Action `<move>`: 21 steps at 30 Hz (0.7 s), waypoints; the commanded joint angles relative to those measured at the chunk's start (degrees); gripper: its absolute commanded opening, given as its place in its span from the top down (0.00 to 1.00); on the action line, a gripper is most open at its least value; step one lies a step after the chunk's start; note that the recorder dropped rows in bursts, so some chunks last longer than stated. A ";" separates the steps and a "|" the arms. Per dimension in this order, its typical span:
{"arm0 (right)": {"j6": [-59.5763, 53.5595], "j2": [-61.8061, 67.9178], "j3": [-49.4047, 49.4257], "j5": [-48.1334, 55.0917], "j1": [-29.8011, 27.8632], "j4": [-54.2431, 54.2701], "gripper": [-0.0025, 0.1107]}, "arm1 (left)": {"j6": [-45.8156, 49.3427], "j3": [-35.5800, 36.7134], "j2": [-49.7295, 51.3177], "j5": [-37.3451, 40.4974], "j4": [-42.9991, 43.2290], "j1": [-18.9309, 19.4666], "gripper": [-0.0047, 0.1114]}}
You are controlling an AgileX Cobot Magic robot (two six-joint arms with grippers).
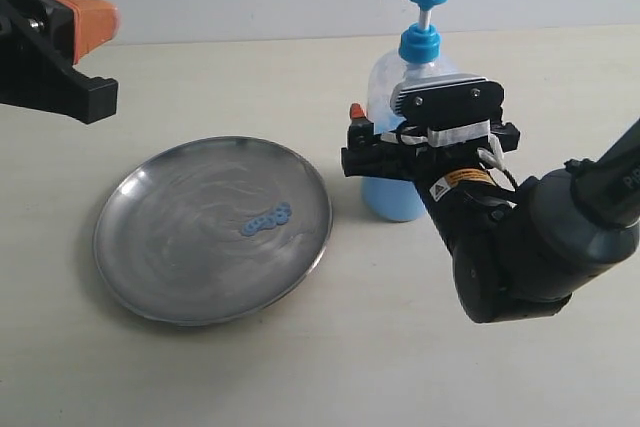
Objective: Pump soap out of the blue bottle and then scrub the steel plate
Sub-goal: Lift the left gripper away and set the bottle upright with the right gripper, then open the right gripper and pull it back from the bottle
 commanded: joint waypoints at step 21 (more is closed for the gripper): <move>-20.21 -32.89 0.16 33.02 -0.12 4.63 0.05 | -0.64 0.19 -0.31 -1.40 0.00 -0.25 0.96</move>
